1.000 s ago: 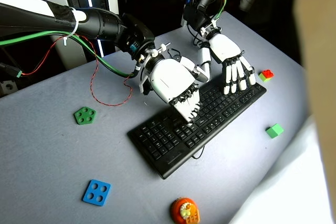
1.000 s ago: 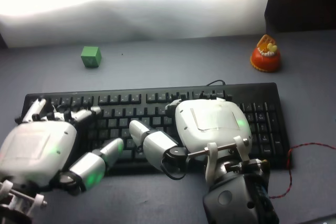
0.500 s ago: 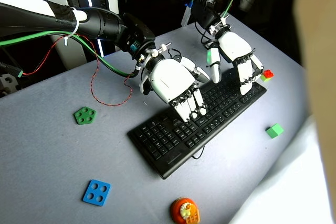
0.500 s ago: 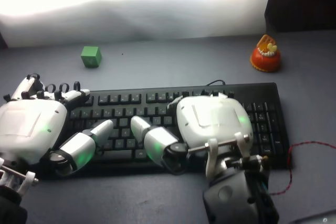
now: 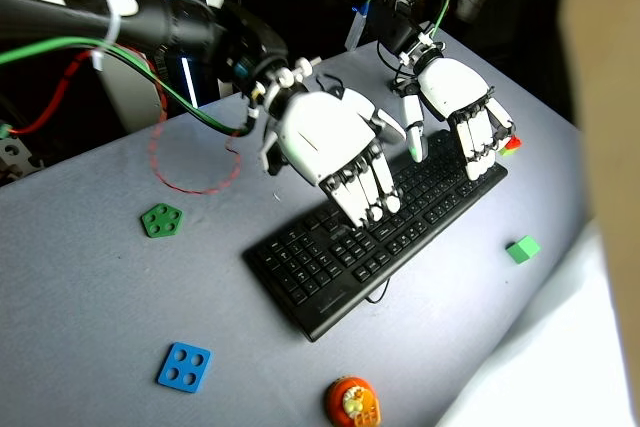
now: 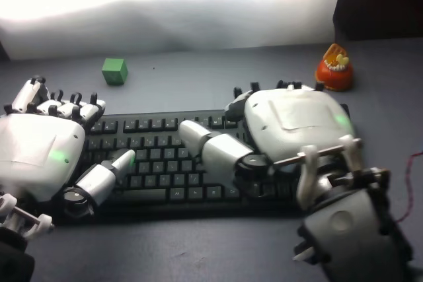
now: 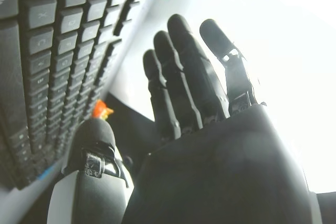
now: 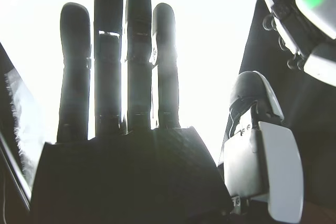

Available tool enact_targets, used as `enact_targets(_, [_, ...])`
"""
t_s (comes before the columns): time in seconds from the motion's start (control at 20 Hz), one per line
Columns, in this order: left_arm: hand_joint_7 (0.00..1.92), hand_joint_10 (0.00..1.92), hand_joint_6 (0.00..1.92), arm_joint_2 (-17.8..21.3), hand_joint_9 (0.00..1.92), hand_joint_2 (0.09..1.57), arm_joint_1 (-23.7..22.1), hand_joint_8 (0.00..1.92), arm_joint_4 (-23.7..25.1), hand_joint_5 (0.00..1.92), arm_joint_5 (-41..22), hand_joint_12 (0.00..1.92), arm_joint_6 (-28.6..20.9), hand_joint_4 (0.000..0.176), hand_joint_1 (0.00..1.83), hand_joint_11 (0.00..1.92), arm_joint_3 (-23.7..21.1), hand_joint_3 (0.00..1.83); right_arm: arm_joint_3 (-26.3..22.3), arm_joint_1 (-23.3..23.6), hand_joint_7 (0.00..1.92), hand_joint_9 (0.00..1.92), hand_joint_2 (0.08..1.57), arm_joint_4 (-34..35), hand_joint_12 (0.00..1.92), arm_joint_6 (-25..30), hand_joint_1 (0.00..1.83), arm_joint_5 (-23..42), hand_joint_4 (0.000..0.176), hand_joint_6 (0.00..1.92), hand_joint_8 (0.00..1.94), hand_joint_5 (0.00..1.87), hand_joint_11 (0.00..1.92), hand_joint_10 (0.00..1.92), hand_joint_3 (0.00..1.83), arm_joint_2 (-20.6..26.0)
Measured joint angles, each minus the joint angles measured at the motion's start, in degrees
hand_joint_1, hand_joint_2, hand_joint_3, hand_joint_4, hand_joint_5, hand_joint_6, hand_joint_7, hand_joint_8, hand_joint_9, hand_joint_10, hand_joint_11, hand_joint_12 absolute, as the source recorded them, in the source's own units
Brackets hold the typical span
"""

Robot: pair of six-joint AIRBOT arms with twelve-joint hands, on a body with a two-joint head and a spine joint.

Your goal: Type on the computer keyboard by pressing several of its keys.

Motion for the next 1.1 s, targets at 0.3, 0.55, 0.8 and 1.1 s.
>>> enact_targets(0.3, [0.41,0.03,0.0,-3.37,0.37,1.22,1.64,0.0,-0.04,0.36,-2.32,1.08,-0.48,0.026,0.4,0.0,0.98,0.0,-1.46,0.15,0.98,0.87,1.16,0.22,1.51,-0.04,0.0,-2.29,0.0,0.01,0.01,0.84,0.47,0.69,0.0,4.02])
enact_targets(0.55, [0.35,0.01,0.0,-5.44,0.35,1.18,2.27,0.0,-0.07,0.3,-4.2,1.01,-1.66,0.032,0.54,0.0,2.12,0.0,-3.02,0.15,0.99,0.86,1.15,0.24,1.52,0.37,0.0,-4.0,0.0,0.01,0.01,0.85,0.49,0.71,0.0,8.5])
enact_targets(0.8, [0.19,0.0,0.0,-6.99,0.21,1.0,3.06,0.0,0.7,0.17,-5.51,0.75,-4.28,0.072,1.03,0.0,2.99,0.0,-5.31,-0.39,0.98,0.84,1.15,-2.25,1.52,1.49,0.0,-5.66,0.0,0.01,0.0,0.85,0.46,0.71,0.0,10.75])
enact_targets(1.1, [0.08,0.0,0.01,-7.93,0.09,1.01,3.06,0.01,3.08,0.1,-7.32,0.44,-5.25,0.077,1.18,0.0,3.1,0.0,-5.55,-0.61,0.98,0.83,1.15,-3.21,1.52,1.92,0.0,-6.29,0.0,0.01,0.0,0.85,0.45,0.71,0.0,10.99])
